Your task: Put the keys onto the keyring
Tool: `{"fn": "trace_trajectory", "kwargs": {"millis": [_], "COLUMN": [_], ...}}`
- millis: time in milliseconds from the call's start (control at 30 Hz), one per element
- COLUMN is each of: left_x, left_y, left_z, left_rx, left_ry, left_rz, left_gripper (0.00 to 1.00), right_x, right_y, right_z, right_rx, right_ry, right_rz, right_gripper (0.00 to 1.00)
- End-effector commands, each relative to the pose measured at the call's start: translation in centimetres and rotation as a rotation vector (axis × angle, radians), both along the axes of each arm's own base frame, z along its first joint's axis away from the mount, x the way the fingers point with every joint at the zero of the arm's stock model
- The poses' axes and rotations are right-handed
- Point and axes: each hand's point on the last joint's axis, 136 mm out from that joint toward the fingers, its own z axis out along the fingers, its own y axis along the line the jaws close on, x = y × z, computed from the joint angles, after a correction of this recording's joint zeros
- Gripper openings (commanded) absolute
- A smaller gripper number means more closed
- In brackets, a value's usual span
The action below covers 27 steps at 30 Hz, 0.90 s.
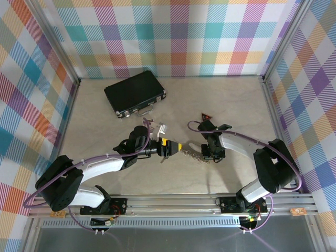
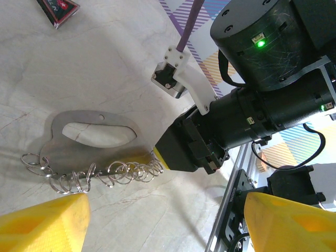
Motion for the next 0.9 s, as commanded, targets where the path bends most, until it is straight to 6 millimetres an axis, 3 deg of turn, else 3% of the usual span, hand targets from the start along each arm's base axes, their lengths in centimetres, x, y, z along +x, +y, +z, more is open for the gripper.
{"fn": "trace_trajectory", "kwargs": {"millis": [0, 867], "left_x": [0.1, -0.31], "left_y": [0.55, 1.42], "left_z": [0.59, 0.84], "left_rx": [-0.007, 0.007], "left_ry": [-0.038, -0.063], "left_rz": [0.002, 0.018], "left_gripper": [0.77, 0.75], "right_x": [-0.03, -0.07], "right_y": [0.02, -0.32], "right_z": [-0.16, 0.1], "right_rx": [-0.019, -0.093], "right_ry": [0.006, -0.005], "right_rz": [0.026, 0.054], "right_gripper": [0.19, 0.1]}}
